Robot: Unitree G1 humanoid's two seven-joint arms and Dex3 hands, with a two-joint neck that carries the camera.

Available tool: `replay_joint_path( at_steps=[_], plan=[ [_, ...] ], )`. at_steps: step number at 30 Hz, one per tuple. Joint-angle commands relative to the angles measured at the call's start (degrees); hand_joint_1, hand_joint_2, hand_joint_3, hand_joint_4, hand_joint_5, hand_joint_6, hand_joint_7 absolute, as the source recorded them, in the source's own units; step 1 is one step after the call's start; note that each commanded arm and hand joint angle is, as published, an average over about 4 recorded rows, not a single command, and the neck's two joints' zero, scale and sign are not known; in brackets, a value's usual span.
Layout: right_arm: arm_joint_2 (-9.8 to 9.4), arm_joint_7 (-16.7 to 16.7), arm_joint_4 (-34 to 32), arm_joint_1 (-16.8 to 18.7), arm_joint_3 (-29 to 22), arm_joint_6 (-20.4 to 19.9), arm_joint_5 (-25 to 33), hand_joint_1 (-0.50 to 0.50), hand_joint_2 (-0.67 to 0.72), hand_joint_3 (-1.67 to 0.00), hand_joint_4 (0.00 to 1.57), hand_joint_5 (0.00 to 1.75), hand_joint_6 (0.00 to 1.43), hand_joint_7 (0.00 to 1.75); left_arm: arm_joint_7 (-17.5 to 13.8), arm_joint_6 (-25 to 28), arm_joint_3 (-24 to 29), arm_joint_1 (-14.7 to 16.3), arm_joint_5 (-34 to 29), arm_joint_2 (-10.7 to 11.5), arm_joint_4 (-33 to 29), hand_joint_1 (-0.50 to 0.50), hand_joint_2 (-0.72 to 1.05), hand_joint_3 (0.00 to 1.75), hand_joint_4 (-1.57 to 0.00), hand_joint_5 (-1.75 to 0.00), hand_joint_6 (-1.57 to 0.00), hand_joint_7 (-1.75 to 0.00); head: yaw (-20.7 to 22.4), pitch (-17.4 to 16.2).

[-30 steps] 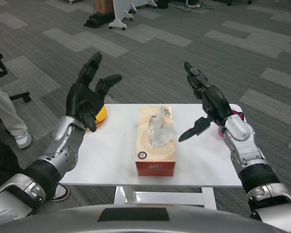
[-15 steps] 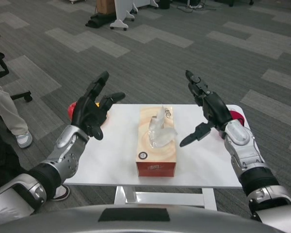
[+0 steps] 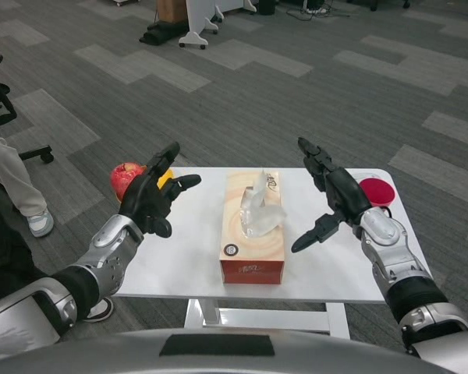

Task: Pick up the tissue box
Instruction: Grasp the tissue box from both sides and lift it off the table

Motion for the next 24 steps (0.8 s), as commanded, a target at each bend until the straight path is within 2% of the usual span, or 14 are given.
replay_joint_path(
  at_steps=[1, 5, 9, 24],
  plan=[
    [0.07, -0.32, 2.35, -0.76, 0.71, -0.31, 0.22, -0.17, 0.15, -0.16, 0.00, 0.10, 0.00, 0.02, 0.68, 0.44, -3.46, -2.31, -1.69, 0.44, 2.50, 0.50, -0.64, 0.09, 0.00, -1.13, 0.00, -0.21, -0.01, 0.02],
    [0.07, -0.37, 3.99, -0.98, 1.14, -0.31, 0.15, -0.17, 0.15, -0.16, 0.00, 0.10, 0.00, 0.00, 0.99, 0.72, -6.03, -3.14, -2.48, 0.20, 3.88, 0.50, -0.64, 0.00, 0.00, -1.13, 0.00, -0.21, -0.01, 0.00],
    [0.25, -0.45, 6.15, -1.37, 2.07, -0.36, 0.15, -0.17, 0.15, -0.16, 0.00, 0.10, 0.00, 0.00, 1.30, 1.16, -9.50, -4.20, -3.67, -0.15, 5.29, 0.50, -0.64, 0.09, 0.00, -1.08, 0.00, -0.21, 0.15, 0.01],
    [0.58, -0.76, 12.26, -2.89, 6.64, -0.33, 0.15, -0.17, 0.22, -0.16, 0.00, 0.10, 0.00, 0.00, 2.86, 3.30, -20.22, -7.67, -8.04, -0.85, 9.29, 0.50, -0.64, 0.09, 0.00, -1.03, 0.00, -0.21, 0.25, 0.03]
  ],
)
